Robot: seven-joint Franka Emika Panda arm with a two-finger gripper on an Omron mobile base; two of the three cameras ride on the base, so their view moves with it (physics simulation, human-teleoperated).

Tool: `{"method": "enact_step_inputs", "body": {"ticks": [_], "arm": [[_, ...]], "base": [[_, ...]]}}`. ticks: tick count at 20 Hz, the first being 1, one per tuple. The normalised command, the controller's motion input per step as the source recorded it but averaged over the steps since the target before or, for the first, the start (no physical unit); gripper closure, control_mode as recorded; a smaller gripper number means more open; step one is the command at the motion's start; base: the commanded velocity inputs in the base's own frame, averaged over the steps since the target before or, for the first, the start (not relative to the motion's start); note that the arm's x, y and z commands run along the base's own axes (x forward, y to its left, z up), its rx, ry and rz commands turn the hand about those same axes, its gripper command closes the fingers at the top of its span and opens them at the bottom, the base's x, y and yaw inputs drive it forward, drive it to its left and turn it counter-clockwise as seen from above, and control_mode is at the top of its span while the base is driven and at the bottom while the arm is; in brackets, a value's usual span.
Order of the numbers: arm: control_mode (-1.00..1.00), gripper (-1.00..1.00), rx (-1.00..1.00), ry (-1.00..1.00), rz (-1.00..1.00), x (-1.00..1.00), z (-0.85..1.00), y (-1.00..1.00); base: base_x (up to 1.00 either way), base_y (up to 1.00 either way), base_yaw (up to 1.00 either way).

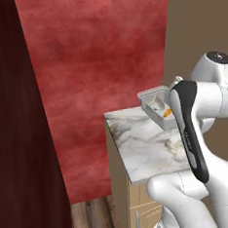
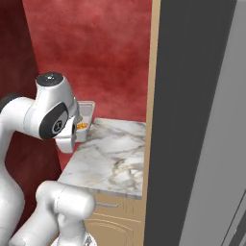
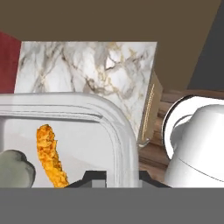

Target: Place the tupperware on the top shelf of the fridge. Make space for the tupperware among the existing items by rearranging them on the shelves if needed. Close the fridge door when finished.

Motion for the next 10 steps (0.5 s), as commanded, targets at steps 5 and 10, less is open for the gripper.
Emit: {"method": "enact_step_inputs", "body": {"ticks": [5,10], "arm": [[-1.0,1.0,0.0,0.0,0.0,-0.08,0.35,0.0],[-1.0,1.0,0.0,0.0,0.0,0.01,0.01,0.0]], "base": [[0.0,0.0,0.0],[0.0,0.0,0.0]]}}
